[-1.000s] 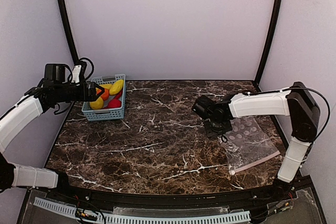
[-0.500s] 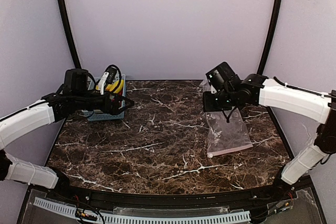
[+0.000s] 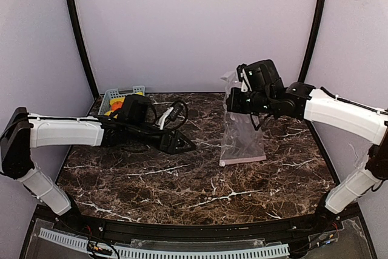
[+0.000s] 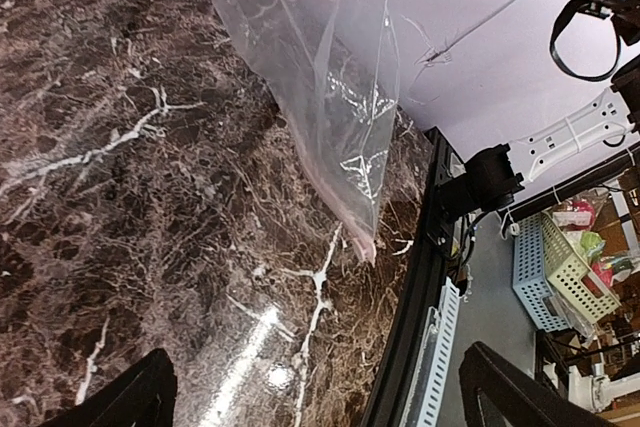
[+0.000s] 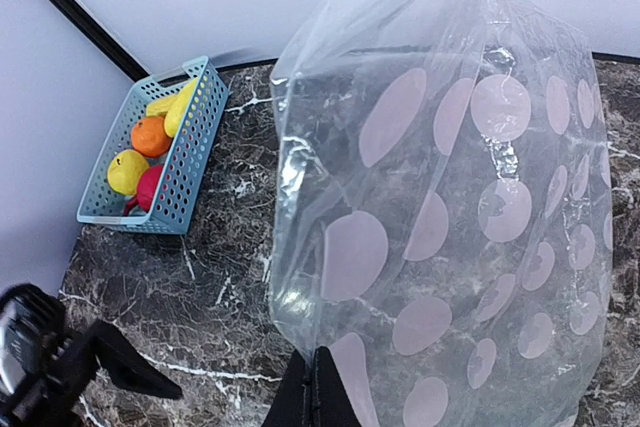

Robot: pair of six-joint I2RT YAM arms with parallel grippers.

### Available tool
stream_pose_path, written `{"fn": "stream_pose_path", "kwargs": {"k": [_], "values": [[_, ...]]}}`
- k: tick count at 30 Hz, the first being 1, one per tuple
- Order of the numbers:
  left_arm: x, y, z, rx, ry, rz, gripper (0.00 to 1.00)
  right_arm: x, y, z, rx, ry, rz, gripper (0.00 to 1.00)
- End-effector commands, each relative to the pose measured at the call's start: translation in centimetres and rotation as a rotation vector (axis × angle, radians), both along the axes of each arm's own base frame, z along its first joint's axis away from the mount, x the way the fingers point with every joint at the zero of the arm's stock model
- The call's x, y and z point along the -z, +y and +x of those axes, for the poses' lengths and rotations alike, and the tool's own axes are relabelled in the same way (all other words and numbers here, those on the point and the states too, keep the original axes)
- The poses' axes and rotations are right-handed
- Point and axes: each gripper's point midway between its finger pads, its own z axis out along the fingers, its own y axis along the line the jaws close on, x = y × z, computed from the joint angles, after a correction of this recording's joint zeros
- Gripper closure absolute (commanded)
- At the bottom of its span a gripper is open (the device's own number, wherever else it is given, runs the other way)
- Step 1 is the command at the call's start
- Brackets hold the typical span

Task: Place the food in the zip-top bag and seal the zipper
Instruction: Pass from the right arm to the left

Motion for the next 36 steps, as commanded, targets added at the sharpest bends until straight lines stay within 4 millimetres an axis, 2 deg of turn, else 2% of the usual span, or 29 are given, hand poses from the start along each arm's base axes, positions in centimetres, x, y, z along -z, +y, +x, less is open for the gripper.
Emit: {"fn": "stream_pose_path", "kwargs": {"k": [1,6,10,13,17,21,23,29,34,36], "values": [[-1.6,-2.4,-1.0,0.051,0.036,-0.075,0.00,-2.2,1.6,0.9,-0.002,-0.046,0.084,1.00],[-0.5,-4.3,-1.7,0.072,0.082,-0.082,0.00,-2.4,2.0,1.1,0.000,-0.060,0.088,1.00],[1.3,-6.4,-2.4,0.101,0.142,-0.062,0.00,-2.1,2.4,1.2,-0.001,-0.057,0.084,1.00],[2.4,-7.5,-2.1,0.100,0.179,-0.045,0.07,-2.2,2.8,1.0,-0.006,-0.058,0.086,1.00],[3.1,-7.9,-1.6,0.079,0.177,-0.020,0.17,-1.9,3.3,0.8,-0.014,-0.053,0.088,1.00],[3.5,-7.9,-1.3,0.068,0.175,-0.002,0.35,-1.8,4.0,0.6,-0.028,-0.050,0.093,1.00],[3.9,-7.8,-1.3,0.064,0.179,0.011,0.40,-1.7,4.3,0.5,-0.030,-0.047,0.093,1.00],[4.5,-7.7,-1.3,0.060,0.189,0.035,0.51,-1.6,4.9,0.5,-0.034,-0.047,0.092,1.00],[4.7,-7.6,-1.4,0.057,0.189,0.053,0.54,-1.5,5.2,0.5,-0.037,-0.047,0.087,1.00],[4.8,-7.6,-1.4,0.057,0.191,0.055,0.59,-1.3,5.3,0.4,-0.038,-0.044,0.086,1.00]]}}
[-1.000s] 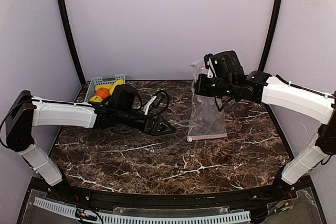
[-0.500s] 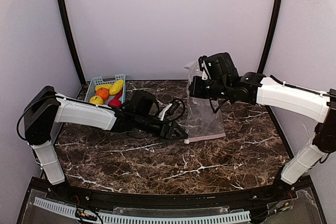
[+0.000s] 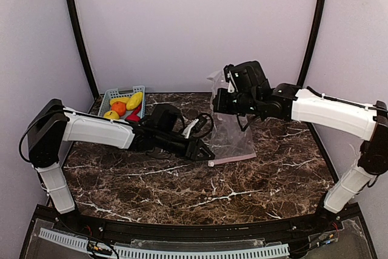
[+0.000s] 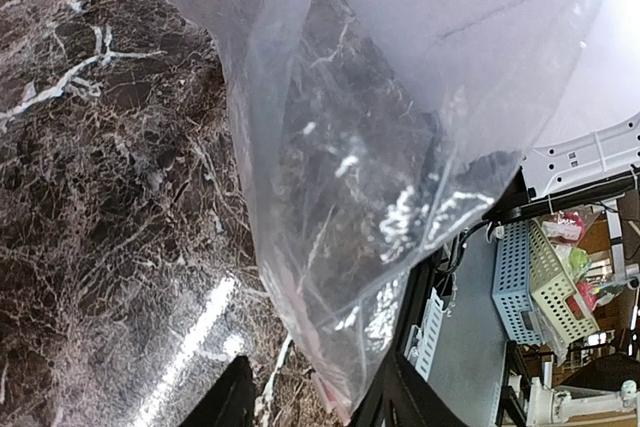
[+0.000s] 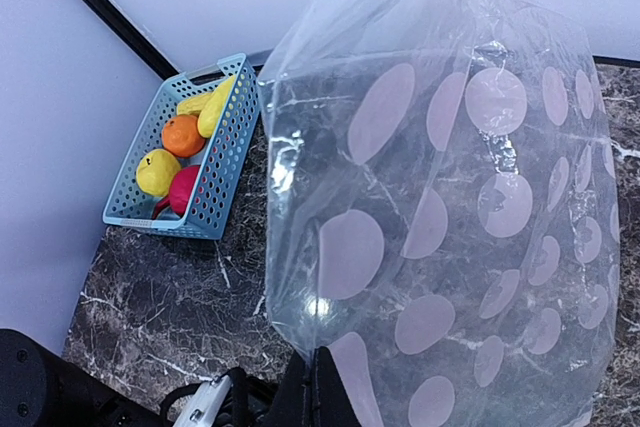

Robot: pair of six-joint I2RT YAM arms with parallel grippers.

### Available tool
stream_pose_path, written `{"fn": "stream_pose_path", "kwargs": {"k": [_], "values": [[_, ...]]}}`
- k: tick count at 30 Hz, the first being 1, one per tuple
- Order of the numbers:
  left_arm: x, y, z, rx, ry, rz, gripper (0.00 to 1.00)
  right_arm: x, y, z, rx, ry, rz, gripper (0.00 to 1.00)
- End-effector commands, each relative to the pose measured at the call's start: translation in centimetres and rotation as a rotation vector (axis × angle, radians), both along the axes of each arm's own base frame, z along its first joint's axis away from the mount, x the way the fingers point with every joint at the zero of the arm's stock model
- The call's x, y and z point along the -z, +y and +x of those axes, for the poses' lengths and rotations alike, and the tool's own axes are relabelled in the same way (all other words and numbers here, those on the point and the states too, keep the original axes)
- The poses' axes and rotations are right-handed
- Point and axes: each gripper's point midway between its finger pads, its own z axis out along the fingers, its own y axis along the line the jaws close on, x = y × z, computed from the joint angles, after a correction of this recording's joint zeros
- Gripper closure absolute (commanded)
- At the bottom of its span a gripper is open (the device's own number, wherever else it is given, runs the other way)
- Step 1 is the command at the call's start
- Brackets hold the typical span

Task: Place the food in the zip-top bag and seal the zipper
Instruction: Pass from the right arm to the left

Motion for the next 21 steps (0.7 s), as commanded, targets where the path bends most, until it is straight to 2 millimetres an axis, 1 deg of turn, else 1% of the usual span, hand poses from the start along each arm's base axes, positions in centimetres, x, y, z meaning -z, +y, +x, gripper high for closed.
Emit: {"fn": "stream_pose_path", "kwargs": {"k": [1,3,6,7,8,9,10,12,14,16,17,18,19,21], "values": [[0.0,-0.1,-0.2,0.008,-0.009,0.017,0.62,-1.0,1.1,0.2,0.003,-0.023,0.032,1.00],[0.2,-0.2,-0.3,0.010,-0.004,0.017,0.68,-0.9,1.2,0.2,0.002,-0.022,0.029,1.00],[0.0,-0.3,-0.4,0.017,0.001,0.013,0.80,-0.8,1.2,0.1,-0.001,-0.021,0.026,1.00],[-0.1,-0.3,-0.4,0.019,-0.001,0.011,0.83,-0.8,1.1,0.0,-0.001,-0.022,0.023,1.00],[-0.1,-0.3,-0.4,0.020,-0.002,0.016,0.88,-0.8,0.9,0.0,0.002,-0.024,0.018,1.00],[-0.5,-0.2,-0.4,0.020,-0.008,0.011,0.90,-0.8,0.7,0.0,0.005,-0.028,0.011,1.00],[-0.7,-0.2,-0.5,0.022,-0.009,0.011,0.95,-0.9,0.4,-0.1,0.009,-0.032,0.003,1.00],[-1.4,-0.1,-0.6,0.026,-0.011,-0.001,0.99,-1.1,-0.1,-0.3,0.006,-0.050,-0.015,1.00],[-2.4,0.0,-0.8,0.037,-0.010,-0.021,0.99,-1.6,-0.9,-0.7,0.000,-0.077,-0.036,0.83],[-3.5,0.3,-0.8,0.042,0.000,-0.049,0.99,-2.2,-1.9,-1.2,-0.007,-0.110,-0.059,0.61],[-4.4,0.6,-0.5,0.038,0.012,-0.078,0.99,-2.2,-2.6,-1.5,-0.008,-0.121,-0.078,0.52],[-5.0,0.8,-0.4,0.038,0.021,-0.097,0.99,-2.6,-3.3,-1.9,-0.010,-0.139,-0.090,0.45],[-6.0,1.2,0.0,0.037,0.040,-0.136,0.99,-3.0,-3.9,-2.3,-0.017,-0.158,-0.101,0.39],[-7.4,1.9,0.8,0.033,0.069,-0.182,0.99,-3.7,-4.7,-3.3,-0.050,-0.190,-0.119,0.31]]}}
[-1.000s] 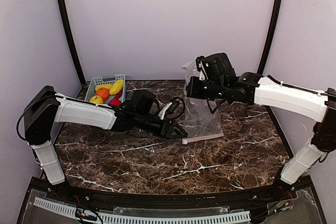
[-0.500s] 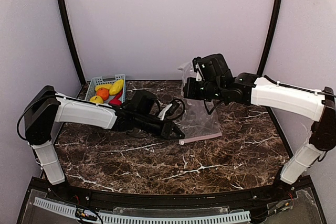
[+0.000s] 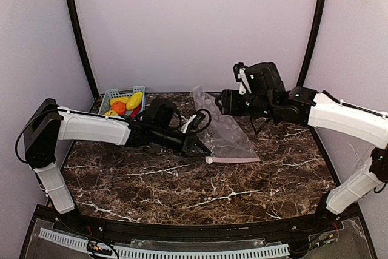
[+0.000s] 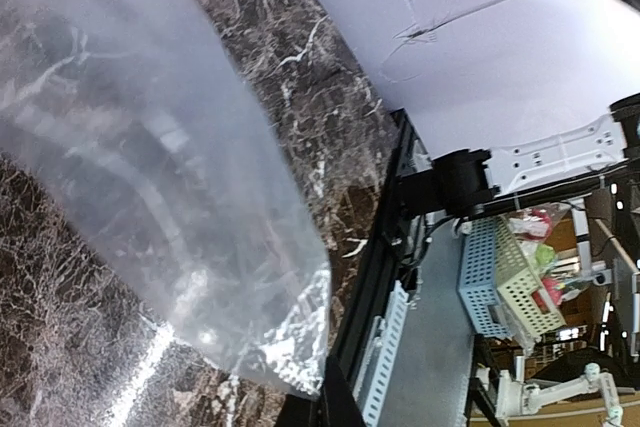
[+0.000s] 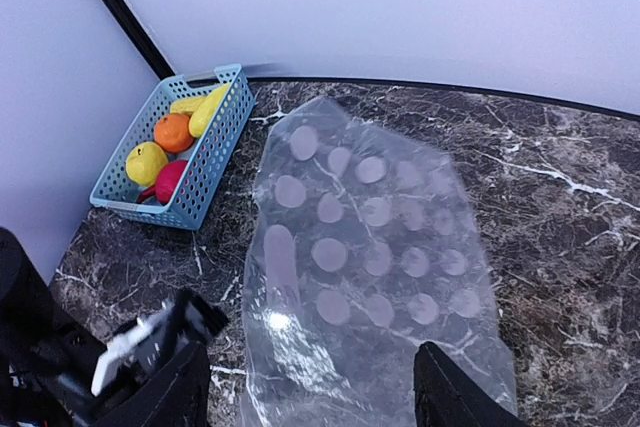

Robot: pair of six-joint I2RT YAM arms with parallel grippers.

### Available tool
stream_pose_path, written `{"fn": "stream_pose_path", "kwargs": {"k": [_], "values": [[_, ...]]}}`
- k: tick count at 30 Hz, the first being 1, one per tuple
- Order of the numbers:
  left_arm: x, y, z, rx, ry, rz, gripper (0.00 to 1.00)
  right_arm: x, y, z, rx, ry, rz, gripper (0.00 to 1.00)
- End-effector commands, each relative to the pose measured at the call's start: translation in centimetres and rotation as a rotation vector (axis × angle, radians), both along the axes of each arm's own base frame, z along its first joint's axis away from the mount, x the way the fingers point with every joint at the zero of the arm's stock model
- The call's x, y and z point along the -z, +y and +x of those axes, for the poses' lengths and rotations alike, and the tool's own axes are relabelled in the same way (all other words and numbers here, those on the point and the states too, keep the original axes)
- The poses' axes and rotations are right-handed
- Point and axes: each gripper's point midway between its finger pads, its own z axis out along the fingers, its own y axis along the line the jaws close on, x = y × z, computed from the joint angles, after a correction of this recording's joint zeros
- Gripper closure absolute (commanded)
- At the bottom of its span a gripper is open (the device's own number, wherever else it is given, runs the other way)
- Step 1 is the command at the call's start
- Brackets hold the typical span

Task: Place the food in the zip-top bag and seal the zipper
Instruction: Pass from the right arm to the left, then pass from the left arm to the right

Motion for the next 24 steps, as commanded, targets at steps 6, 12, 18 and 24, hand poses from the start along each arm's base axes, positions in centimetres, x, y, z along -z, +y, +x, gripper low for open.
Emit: {"fn": "stream_pose_path", "kwargs": {"k": [6,12,18,24], "values": [[-7.9,3.2,2.5,-0.018,0.033,-0.203,0.99,-2.8,-1.7,-5.2,-0.252,-0.148,-0.067,0.34],[-8.0,4.1,3.3,-0.030,0.049,-0.202,0.99,-0.5,0.4,-7.6,-0.409,-0.134,-0.136,0.41],[-7.6,4.6,3.7,-0.037,0.056,-0.194,0.99,2.5,3.0,-8.2,-0.475,-0.134,-0.254,0.45],[-7.4,5.1,4.2,-0.049,0.044,-0.177,0.99,5.1,5.1,-8.3,-0.519,-0.140,-0.316,0.46]]}}
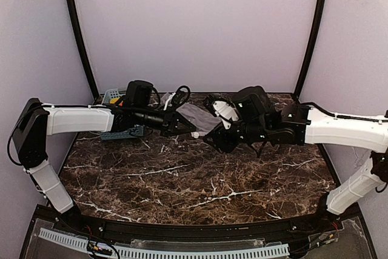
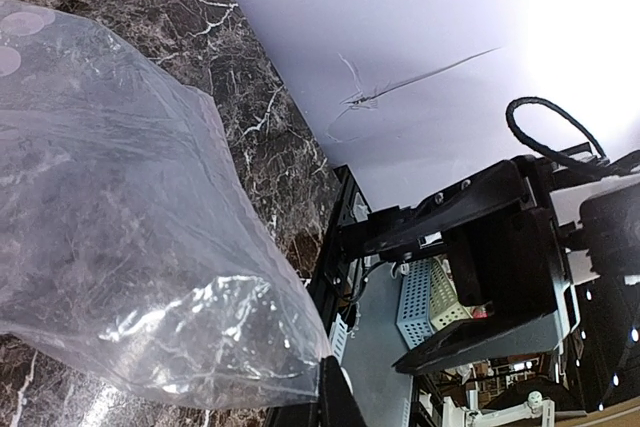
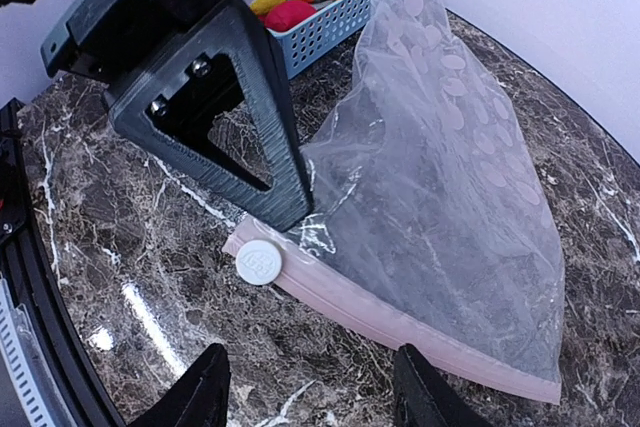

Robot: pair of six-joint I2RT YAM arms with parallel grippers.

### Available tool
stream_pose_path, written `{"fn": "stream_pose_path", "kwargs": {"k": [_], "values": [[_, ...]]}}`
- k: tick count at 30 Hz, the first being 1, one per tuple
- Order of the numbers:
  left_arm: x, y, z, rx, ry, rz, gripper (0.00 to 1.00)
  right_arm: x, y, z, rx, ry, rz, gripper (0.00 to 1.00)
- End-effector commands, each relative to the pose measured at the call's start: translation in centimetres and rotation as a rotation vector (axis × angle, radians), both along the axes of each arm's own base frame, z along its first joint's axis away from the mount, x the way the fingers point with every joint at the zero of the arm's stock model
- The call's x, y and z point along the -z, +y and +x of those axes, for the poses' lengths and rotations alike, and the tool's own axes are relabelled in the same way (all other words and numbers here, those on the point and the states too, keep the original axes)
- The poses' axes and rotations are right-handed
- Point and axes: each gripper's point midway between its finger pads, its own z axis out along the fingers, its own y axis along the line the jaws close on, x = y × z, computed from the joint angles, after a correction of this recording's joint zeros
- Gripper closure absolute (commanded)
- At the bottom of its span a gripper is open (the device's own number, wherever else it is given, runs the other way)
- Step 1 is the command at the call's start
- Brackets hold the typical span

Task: Place the food in the zip-top bag and seal the zipper
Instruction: Pass from the left arm to the right

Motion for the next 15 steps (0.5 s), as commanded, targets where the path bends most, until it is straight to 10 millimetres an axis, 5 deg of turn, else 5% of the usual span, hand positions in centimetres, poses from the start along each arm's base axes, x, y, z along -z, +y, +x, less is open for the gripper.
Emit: {"fn": "stream_pose_path", "kwargs": {"k": [1,15], "values": [[-1.1,0.7,-0.2,0.010,-0.029,-0.003,0.99,0.8,1.4,0.2,-0.032,-0.054,-0.034,0.46],[-1.5,0.9,-0.2,0.017,-0.051,0.004,0.99,3.4,2.3,2.3,0.003,-0.149,-0.166,0.54]]}}
